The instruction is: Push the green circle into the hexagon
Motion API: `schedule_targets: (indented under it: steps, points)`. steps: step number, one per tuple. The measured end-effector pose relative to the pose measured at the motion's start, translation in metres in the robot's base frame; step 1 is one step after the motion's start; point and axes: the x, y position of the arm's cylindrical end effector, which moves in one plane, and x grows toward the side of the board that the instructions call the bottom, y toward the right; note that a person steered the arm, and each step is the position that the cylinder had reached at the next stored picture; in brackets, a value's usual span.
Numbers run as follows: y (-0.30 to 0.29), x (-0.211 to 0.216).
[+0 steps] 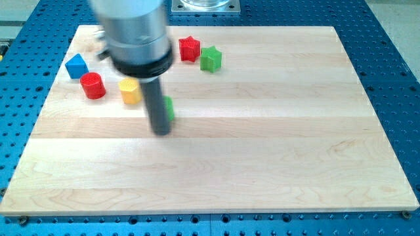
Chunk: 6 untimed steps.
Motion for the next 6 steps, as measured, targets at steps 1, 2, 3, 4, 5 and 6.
schedule_targets:
  steps: [1, 2, 3, 4, 5, 6]
  points:
    - [0.01, -0.005]
    - [0.034, -0.055]
    - [0.035, -0.056]
    - [0.03, -0.059]
    - [-0.002, -0.059]
    - [-0.02, -0.064]
